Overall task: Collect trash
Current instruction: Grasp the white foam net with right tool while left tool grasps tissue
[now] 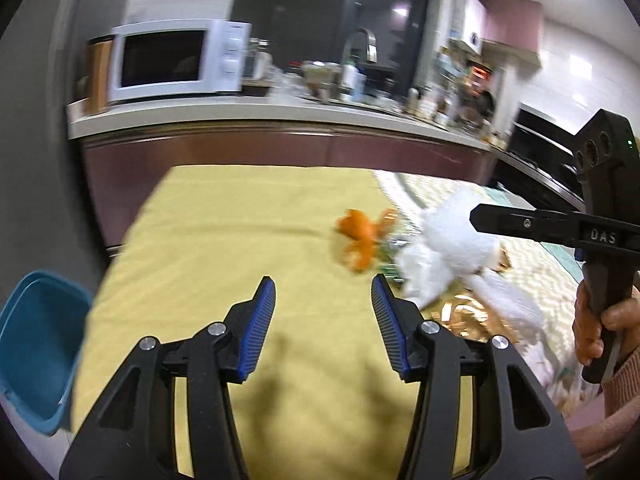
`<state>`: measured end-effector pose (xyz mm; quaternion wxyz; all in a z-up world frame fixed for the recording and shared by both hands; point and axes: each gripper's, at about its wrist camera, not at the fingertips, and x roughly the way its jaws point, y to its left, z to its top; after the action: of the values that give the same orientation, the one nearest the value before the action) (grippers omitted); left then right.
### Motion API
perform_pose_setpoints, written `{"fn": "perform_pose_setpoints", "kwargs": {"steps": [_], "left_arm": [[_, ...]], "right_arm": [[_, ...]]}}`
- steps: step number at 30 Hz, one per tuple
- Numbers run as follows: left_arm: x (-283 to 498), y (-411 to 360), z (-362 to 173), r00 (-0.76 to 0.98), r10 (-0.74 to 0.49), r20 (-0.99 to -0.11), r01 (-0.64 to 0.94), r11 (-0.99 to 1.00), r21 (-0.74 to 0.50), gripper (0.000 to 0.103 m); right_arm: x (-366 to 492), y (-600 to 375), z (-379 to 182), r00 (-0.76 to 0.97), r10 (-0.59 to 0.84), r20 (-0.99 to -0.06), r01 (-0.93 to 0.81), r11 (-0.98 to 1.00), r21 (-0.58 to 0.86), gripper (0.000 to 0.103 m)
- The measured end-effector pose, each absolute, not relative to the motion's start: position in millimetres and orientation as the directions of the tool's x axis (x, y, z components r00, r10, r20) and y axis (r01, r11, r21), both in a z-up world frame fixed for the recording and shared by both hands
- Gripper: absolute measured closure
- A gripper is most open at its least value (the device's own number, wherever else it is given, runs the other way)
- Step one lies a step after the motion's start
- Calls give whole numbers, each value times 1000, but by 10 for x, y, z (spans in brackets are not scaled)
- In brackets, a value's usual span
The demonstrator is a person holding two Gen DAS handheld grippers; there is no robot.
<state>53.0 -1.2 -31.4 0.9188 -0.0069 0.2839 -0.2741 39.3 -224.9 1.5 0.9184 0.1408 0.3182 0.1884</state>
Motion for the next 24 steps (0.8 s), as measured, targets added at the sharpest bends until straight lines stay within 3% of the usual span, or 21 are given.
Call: {"fn": "perform_pose_setpoints", "kwargs": {"steps": [11, 24], "left_arm": [[693, -782, -401, 588, -578, -566, 625, 769, -135, 53], [988, -1147, -487, 516, -569, -640, 655, 744, -132, 56]], "right_arm": [[297, -2763, -341, 729, 399, -556, -100, 866, 490, 59], [427, -2929, -508, 734, 444, -514, -78, 807, 586, 56]]}}
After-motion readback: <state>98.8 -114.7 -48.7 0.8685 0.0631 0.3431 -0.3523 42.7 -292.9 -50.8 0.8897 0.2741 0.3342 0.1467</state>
